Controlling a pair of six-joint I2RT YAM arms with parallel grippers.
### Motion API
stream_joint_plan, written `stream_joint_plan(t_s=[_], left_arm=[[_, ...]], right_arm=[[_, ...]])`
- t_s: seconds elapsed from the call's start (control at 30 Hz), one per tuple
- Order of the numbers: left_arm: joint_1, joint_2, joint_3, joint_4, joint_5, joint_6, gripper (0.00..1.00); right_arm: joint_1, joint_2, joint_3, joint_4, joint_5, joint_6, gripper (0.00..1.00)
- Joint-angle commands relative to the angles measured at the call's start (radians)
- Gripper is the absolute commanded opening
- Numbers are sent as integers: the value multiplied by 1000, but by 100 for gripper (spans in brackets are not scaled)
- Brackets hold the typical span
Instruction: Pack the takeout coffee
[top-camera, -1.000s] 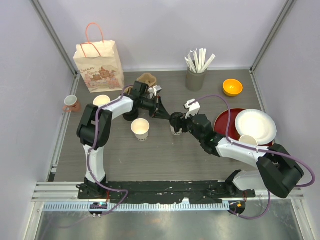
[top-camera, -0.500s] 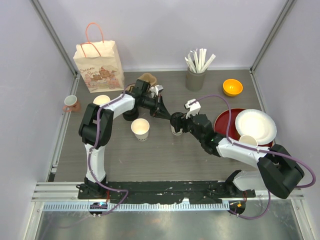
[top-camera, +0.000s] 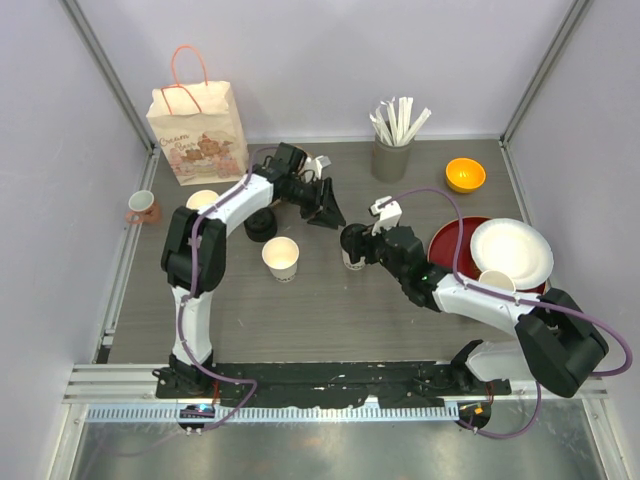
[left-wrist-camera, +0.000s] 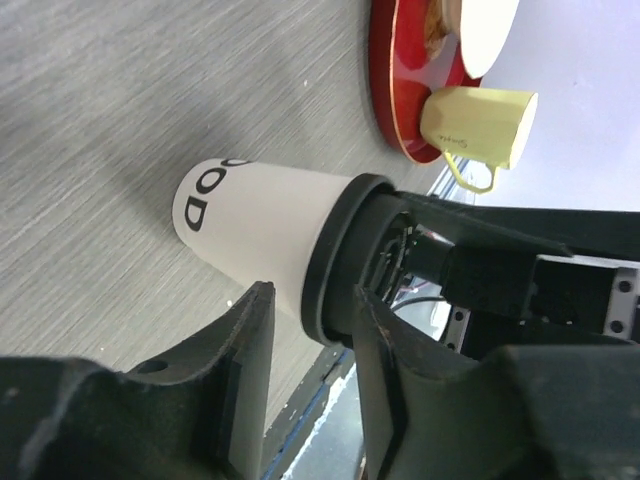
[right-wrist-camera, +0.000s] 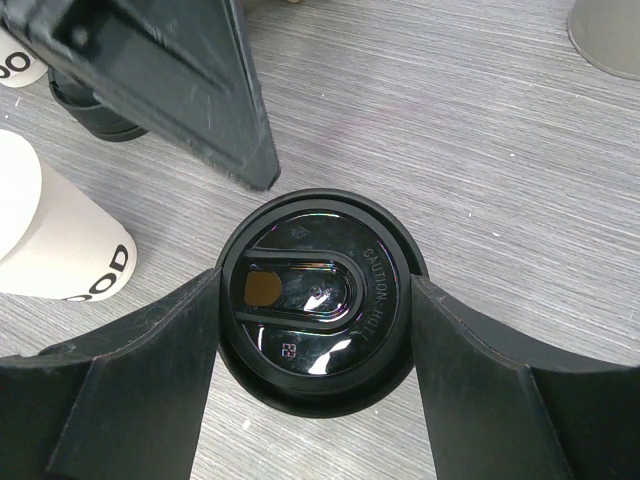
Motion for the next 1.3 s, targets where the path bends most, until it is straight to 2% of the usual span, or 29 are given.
stream_joint_plan(t_s=[0.0, 0.2, 0.27, 0.3, 0.4, 0.73, 0.97, 1.27], left_arm=[[14, -10, 98, -59, -15, 56, 42], [32, -23, 138, -94, -26, 94, 44], [40, -27, 135, -100, -30, 103, 44], [41, -30, 135, -106, -33, 110, 44], [45, -36, 122, -111, -36, 117, 44], [49, -39, 135, -111, -29, 117, 44], [58, -46, 122, -120, -32, 133, 44], [65, -46, 116, -118, -27, 126, 45]], right_arm=[[2, 33, -19, -229, 17, 17, 35], [2, 33, 9, -249, 51, 17, 38], [2, 40, 23, -254, 46, 17, 44], [0, 42, 27, -254, 43, 18, 51], [0, 47, 47, -260, 22, 23, 62], [2, 30, 138, -327, 2, -3, 70], [2, 31, 176, -369, -27, 5, 80], [2, 10, 233, -396, -27, 3, 86]])
